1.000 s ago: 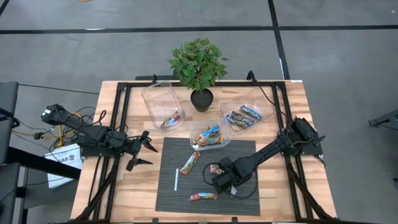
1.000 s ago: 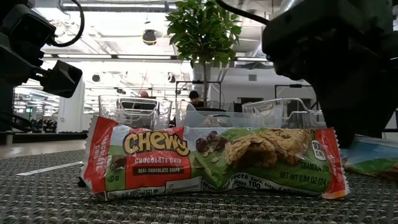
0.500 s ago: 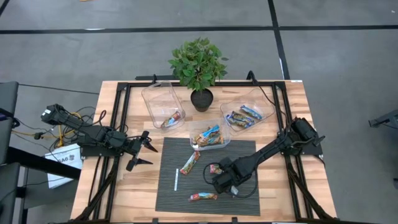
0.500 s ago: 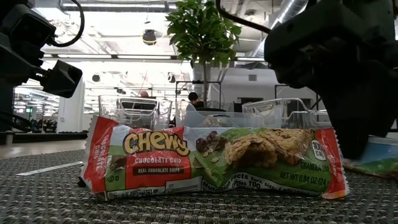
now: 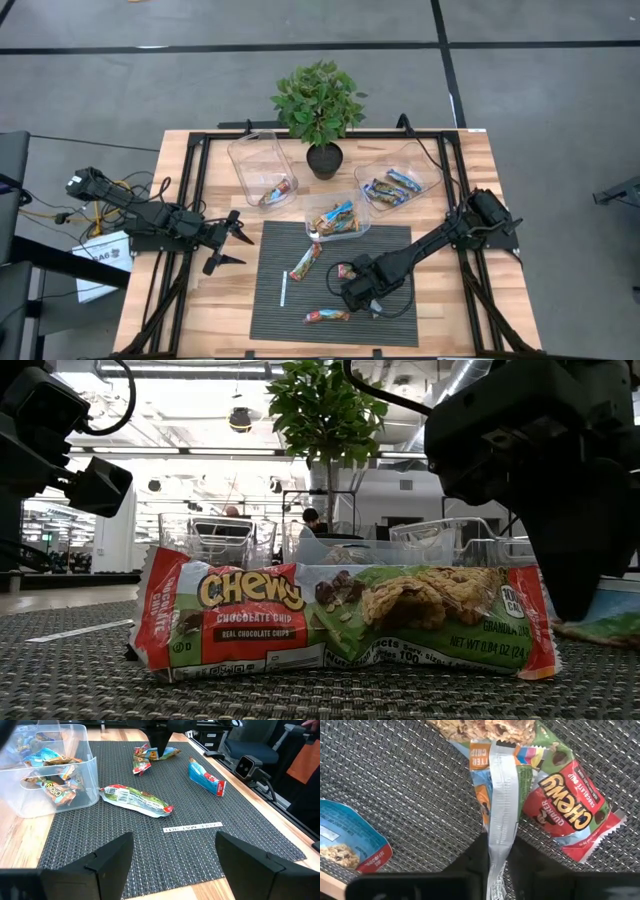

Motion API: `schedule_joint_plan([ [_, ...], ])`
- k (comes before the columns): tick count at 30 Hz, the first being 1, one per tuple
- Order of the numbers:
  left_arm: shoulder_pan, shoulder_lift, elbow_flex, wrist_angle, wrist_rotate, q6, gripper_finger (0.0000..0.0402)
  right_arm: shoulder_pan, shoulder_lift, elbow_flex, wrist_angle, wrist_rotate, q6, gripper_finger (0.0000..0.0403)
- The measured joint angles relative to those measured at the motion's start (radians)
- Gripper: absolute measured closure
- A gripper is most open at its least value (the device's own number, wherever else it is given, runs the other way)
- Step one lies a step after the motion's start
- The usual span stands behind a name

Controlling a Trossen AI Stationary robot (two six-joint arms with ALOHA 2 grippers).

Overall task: Pick and place Granola Bars by type
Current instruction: Put the orange granola bar into the middle transparent bin

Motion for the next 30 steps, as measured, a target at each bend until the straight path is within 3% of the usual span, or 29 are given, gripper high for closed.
schedule_joint_plan([
  [8,0.000,0.000,0.000,0.000,0.000,0.000,0.0127,-0.010,0.000,0.000,0.018,-0.021,-0.027,0.0386],
  [30,0.000,0.000,0.000,0.000,0.000,0.000,0.0127,-0.046,-0.096,0.000,0.130,-0.017,-0.124,0.0388],
])
